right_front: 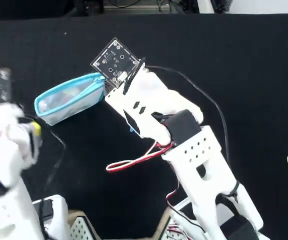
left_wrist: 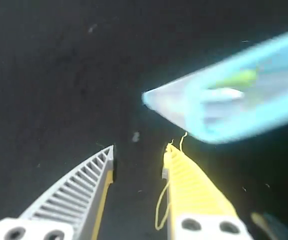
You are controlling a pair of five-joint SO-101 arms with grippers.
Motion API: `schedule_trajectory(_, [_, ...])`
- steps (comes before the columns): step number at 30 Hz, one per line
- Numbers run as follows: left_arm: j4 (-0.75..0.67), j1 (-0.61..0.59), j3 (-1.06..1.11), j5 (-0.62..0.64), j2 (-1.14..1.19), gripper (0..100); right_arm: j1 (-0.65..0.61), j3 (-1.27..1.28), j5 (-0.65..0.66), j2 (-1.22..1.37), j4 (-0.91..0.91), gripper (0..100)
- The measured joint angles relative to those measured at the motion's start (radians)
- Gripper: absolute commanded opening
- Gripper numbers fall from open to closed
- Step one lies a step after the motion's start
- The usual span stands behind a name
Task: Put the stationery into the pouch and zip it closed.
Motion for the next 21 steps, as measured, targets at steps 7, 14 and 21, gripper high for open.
schedule_trajectory(7, [0.009, 0.308, 0.138, 0.003, -0.129, 17, 0.0, 0.0, 0.0, 0.0, 0.0, 1.1])
schedule_trajectory(14, [-0.253, 0.258, 0.336, 0.002, -0.126, 17, 0.0, 0.0, 0.005, 0.0, 0.0, 1.1])
schedule_trajectory(21, [-0.419, 0.117, 0.362, 0.051, -0.126, 17, -0.006, 0.0, 0.006, 0.0, 0.025, 1.1])
